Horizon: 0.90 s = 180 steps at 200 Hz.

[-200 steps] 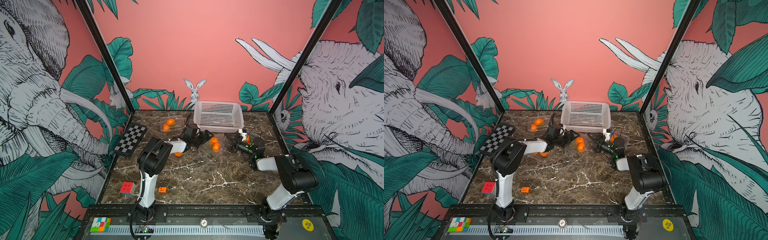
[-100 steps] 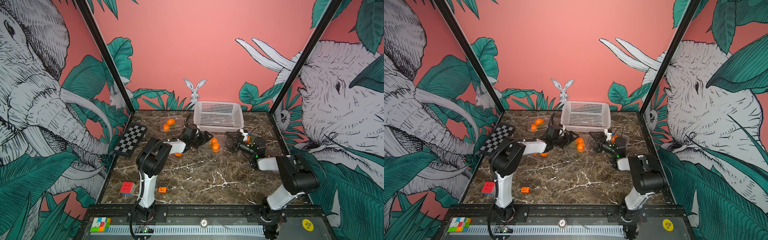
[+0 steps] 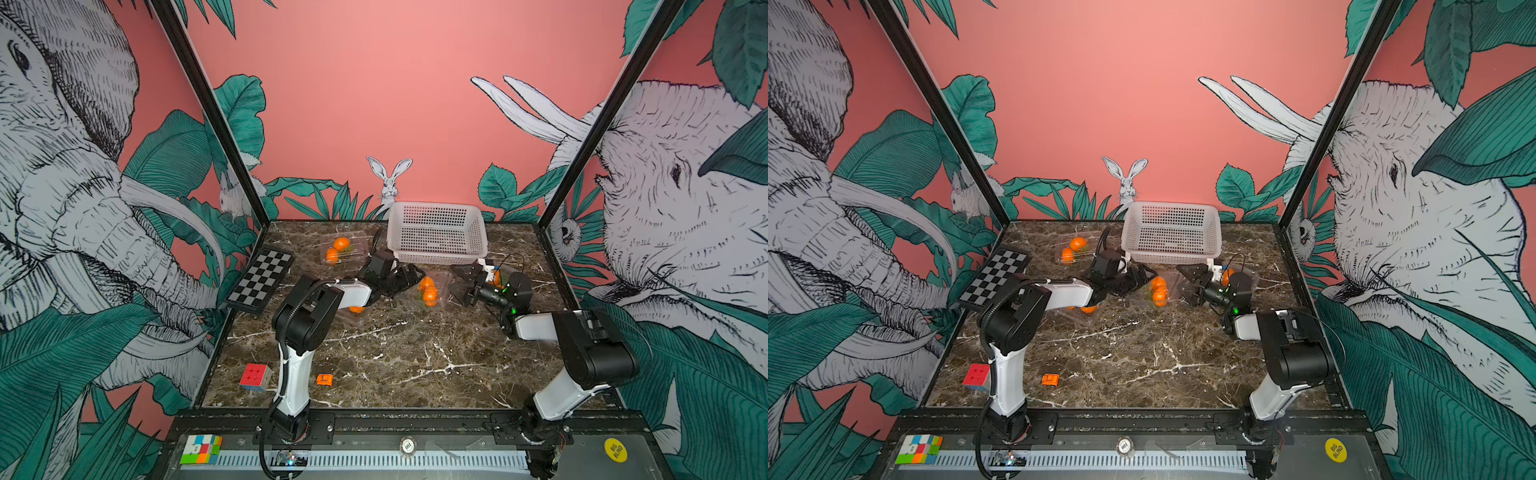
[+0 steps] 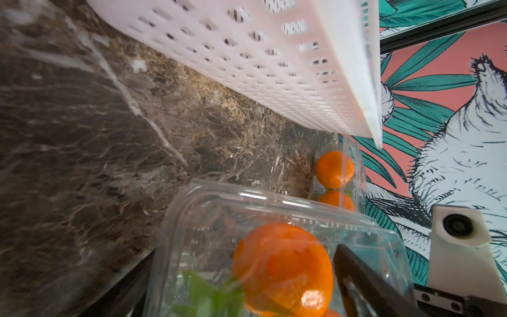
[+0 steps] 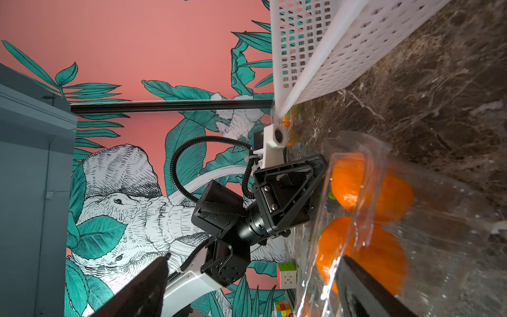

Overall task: Take oranges out of containers
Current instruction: Open the packing box at the center of the board.

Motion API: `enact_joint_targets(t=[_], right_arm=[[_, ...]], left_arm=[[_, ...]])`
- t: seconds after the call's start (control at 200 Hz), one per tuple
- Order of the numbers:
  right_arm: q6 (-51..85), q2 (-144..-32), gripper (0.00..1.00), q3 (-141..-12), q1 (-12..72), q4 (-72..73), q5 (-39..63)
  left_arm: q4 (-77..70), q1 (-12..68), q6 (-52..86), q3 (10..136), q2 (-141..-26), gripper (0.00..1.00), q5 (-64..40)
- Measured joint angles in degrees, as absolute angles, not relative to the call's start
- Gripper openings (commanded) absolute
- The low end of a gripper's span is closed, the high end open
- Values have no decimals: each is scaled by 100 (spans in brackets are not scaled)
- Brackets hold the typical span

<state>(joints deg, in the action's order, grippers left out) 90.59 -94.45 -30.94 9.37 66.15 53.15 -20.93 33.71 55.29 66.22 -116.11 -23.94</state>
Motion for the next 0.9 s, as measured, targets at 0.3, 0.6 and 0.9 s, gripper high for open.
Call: enact_joint_targets(t=[0.3, 0.6, 0.9], right_arm=[[9203, -9756, 92, -3256, 958, 6643, 5308], [9183, -9784, 92, -3367, 1046, 6499, 5384], [8910, -9373, 93, -3367, 1028, 6084, 5450]], left_arm=[[-2121, 3371, 5487, 6565, -11598, 94, -2272], [-2126, 3365, 5435, 6475, -11526, 93, -2189], [-2150, 3374, 5380, 6464, -11496, 91, -2281]])
